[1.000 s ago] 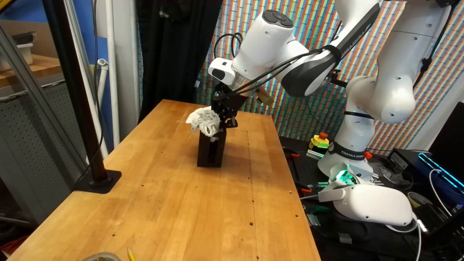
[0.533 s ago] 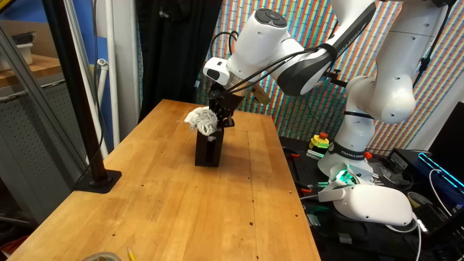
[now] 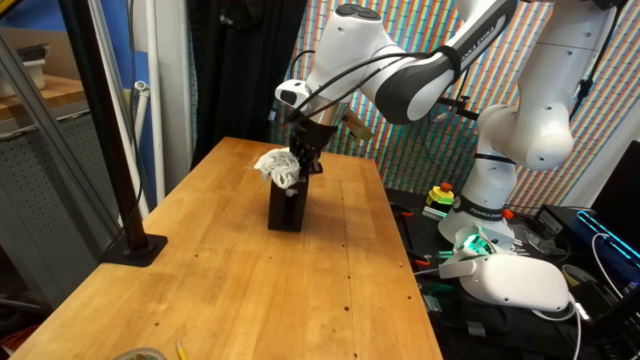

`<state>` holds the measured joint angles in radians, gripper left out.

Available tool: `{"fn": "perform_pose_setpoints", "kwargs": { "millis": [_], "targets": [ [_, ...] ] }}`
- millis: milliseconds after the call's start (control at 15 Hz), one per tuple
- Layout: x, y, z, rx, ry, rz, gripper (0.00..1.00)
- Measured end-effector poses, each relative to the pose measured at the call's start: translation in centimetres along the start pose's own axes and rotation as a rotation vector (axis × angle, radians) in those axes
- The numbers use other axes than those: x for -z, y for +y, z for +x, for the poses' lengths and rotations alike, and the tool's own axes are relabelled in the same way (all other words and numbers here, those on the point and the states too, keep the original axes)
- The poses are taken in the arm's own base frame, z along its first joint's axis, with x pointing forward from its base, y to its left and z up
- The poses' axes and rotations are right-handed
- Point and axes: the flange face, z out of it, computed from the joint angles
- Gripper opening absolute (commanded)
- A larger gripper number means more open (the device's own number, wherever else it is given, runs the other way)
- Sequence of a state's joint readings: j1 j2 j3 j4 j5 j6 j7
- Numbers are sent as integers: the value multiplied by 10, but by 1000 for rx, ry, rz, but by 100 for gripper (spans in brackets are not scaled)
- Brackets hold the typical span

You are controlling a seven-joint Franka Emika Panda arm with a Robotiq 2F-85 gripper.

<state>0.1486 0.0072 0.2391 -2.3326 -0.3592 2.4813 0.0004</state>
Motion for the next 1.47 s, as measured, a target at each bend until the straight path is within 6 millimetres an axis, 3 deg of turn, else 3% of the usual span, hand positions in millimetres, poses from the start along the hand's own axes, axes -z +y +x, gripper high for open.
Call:
{"fn": "perform_pose_setpoints", "kwargs": {
  "millis": [800, 1067, 1467],
  "targets": [
    [37, 25, 18, -101, 81, 4, 5],
    [28, 22, 15, -118, 62, -15, 5],
    [-7, 17, 9, -147, -2, 7, 5]
  ]
}}
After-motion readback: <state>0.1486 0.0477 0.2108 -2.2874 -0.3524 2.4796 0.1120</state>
